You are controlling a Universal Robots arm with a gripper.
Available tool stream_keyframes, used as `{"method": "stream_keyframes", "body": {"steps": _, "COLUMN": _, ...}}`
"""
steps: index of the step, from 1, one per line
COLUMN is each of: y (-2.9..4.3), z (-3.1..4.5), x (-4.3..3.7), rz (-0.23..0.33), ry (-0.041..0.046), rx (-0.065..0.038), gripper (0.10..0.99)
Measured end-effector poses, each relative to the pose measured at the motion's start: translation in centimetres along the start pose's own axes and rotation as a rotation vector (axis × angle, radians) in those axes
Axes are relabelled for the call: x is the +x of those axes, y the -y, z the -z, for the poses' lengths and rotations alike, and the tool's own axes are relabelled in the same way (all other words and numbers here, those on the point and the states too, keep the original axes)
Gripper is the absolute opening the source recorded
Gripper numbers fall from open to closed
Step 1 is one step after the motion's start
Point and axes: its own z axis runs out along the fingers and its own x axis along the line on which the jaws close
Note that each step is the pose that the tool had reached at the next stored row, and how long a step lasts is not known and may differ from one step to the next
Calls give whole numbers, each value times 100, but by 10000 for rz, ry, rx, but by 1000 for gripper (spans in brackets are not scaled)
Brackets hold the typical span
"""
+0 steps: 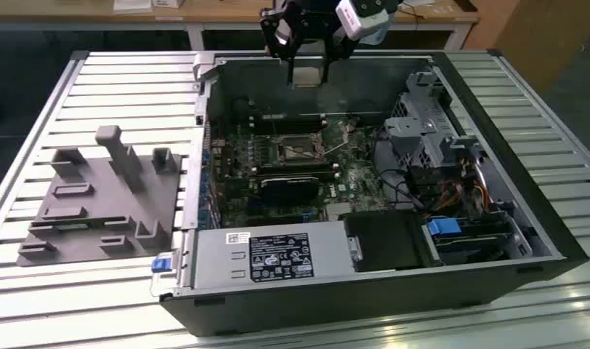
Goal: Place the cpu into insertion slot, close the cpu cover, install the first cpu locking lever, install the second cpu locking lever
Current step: 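Place the cpu into insertion slot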
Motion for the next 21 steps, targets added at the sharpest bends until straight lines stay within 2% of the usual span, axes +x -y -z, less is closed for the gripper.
{"method": "stream_keyframes", "body": {"steps": 8, "y": 1, "z": -13, "x": 0, "rz": 0, "ry": 0, "rx": 0, "gripper": 537}}
{"method": "stream_keyframes", "body": {"steps": 21, "y": 10, "z": -109, "x": -2, "rz": 0, "ry": 0, "rx": 0, "gripper": 537}}
